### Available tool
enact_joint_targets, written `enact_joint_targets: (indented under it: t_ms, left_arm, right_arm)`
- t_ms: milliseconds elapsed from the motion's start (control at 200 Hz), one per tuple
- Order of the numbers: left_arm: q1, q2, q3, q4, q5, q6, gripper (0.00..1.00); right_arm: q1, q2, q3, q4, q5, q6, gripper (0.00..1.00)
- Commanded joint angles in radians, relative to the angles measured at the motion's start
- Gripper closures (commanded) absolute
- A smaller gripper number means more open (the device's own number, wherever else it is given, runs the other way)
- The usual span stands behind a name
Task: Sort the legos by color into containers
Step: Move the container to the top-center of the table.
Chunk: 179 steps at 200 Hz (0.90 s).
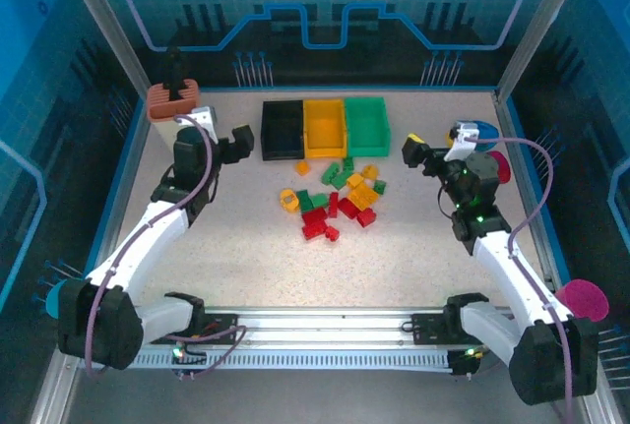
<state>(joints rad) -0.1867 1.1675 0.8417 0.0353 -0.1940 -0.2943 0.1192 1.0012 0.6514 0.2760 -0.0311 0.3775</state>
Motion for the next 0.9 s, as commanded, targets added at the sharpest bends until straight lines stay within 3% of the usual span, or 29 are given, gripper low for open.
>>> enact_joint_targets:
  t_ms: [0,195,385,665,890]
  left_arm:
    - [-0.049,0.015,-0.001,-0.255,0.067,-0.107,0.01]
    - [-0.068,0.106,0.038,-0.298,0.082,-0.122,0.02]
    - [-0.068,0.306,0.197,-0.353,0.104,-0.089,0.12]
    - [-0.055,0.531,0.44,-0.422,0.047,-0.032,0.19]
    - [0.0,0.682,0.58,-0.457,0.11,-0.046,0.27]
  right_arm:
    - [0.04,0.088,0.098,-0.327,-0.071,0.112,0.0]
    - [0.085,0.211,0.189,-0.439,-0.006,0.09,0.0]
    - [0.084,0.401,0.367,-0.548,-0.01,0.034,0.06]
    - [0.053,0.675,0.618,-0.652,-0.019,-0.037,0.22]
    - [0.033,0.846,0.762,-0.68,-0.032,-0.06,0.34]
